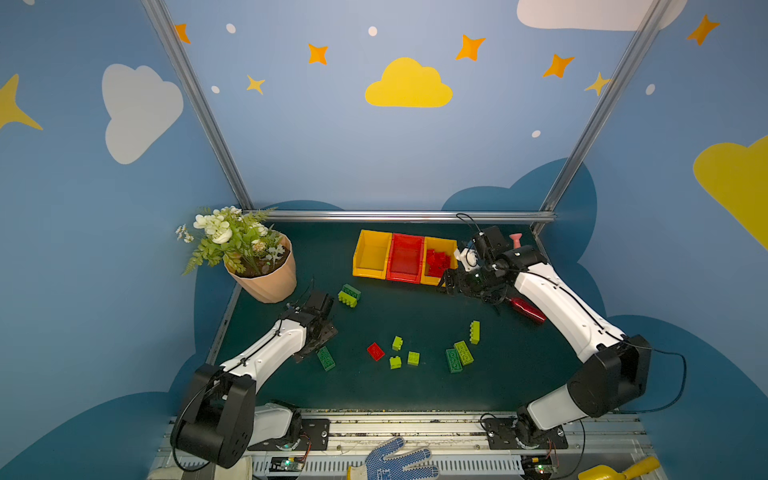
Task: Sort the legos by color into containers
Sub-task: 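Return the left gripper and grasp the red 2x2 brick beside the green bricks, then lift the red 2x2 brick with the left gripper over the yellow bin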
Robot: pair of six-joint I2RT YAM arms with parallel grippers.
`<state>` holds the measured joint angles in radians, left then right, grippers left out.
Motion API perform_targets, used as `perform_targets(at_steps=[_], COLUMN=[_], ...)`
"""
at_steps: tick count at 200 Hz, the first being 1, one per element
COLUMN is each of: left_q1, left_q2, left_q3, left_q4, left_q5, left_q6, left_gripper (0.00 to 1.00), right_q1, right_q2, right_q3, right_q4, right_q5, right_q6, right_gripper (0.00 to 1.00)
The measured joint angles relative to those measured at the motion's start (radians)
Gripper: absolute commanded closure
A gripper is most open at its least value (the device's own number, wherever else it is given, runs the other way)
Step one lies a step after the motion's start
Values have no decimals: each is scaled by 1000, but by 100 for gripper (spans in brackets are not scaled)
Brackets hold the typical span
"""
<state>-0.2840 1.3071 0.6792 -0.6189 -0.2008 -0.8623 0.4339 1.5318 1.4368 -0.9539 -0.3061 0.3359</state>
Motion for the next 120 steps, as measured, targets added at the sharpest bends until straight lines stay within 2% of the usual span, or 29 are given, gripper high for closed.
perform_targets(at_steps=[46,69,120], left_q1=[19,27,34], left_q2=[100,150,220], left_q3=[36,62,104], left_q4=[39,60,58], left_q5=[35,43,73], left_q6=[51,74,105], left_gripper=[20,30,67], right_q1=[1,1,1], right_q2=[6,8,9], right_q3=[0,1,1], right_q4=[-1,-4,-18], right_q5=[8,11,29], right_q6=[0,0,0], right_gripper=[5,5,5])
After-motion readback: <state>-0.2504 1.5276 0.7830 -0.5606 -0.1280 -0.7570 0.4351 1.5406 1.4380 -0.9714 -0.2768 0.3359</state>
